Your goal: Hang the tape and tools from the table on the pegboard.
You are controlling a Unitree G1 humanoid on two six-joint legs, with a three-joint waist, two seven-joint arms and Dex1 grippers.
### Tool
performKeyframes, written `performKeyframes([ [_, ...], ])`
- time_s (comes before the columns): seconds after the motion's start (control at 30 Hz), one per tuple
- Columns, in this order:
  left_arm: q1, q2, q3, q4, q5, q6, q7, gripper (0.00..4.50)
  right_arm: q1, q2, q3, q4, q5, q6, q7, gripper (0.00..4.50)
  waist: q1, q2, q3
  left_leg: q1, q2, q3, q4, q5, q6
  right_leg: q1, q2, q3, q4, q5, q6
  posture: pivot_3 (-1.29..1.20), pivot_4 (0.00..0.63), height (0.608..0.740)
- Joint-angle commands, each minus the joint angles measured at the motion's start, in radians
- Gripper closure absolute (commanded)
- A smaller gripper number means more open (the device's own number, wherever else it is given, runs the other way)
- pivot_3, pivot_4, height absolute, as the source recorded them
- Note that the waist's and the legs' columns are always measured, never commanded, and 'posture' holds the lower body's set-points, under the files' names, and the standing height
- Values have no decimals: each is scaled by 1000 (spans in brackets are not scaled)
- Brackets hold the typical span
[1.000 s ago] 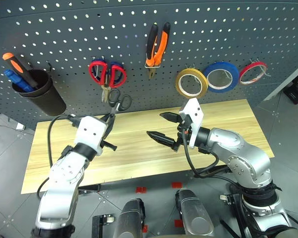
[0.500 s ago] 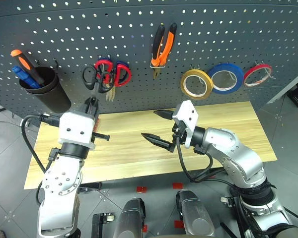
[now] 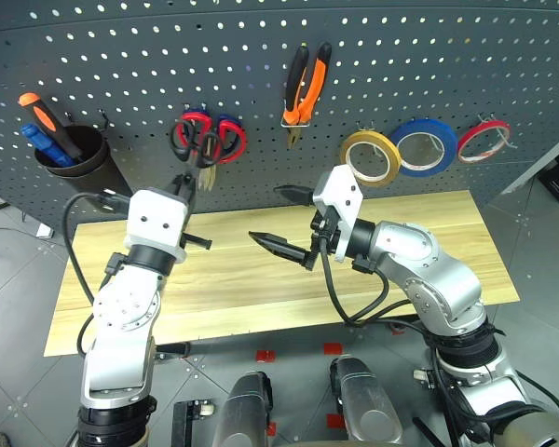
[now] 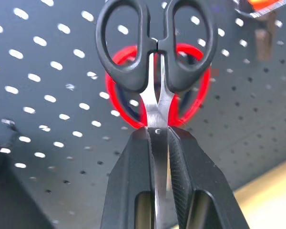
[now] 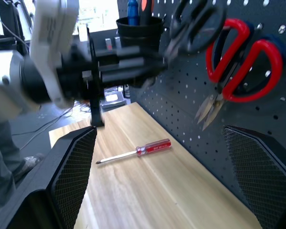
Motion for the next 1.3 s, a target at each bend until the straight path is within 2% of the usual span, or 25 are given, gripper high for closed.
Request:
performKeyframes([
  [0.03,5,7,0,-17,0,-38,-7,4341,-18,10,-16,-33,14,-11,-3,0,0,0,0,0,0,0,0,0,0,0,0,0,0,0,0,-192,254,740],
  [0.67,-28,-15,-13,48,35,26,41,4341,-42,51,-45,-30,42,-9,-12,0,-1,0,0,0,0,0,0,0,0,0,0,0,0,0,0,-190,258,740],
  [0.73,-33,-22,-9,61,29,39,42,3593,-44,55,-46,-29,42,-10,-14,0,-2,0,0,0,0,0,0,0,0,0,0,0,0,0,0,-190,258,740],
  [0.9,-25,-31,8,87,16,65,47,2083,-35,54,-43,-34,37,-8,-15,0,-2,0,0,0,0,0,0,0,0,0,0,0,0,0,0,-196,257,740],
  [1.1,48,-62,57,86,-40,210,45,114,-3,30,-29,-41,31,12,-12,0,-4,0,0,0,0,0,0,0,0,0,0,0,0,0,0,-191,256,740],
  [1.23,84,-55,120,129,-96,344,35,39,45,-57,83,-42,-37,61,10,0,-2,0,0,0,0,0,0,0,0,0,0,0,1,0,0,-177,270,740],
  [1.3,83,-32,154,168,-122,401,23,39,66,-56,121,-60,-36,99,-4,0,-1,0,0,0,0,0,0,-2,3,0,0,0,1,0,0,-171,279,740],
])
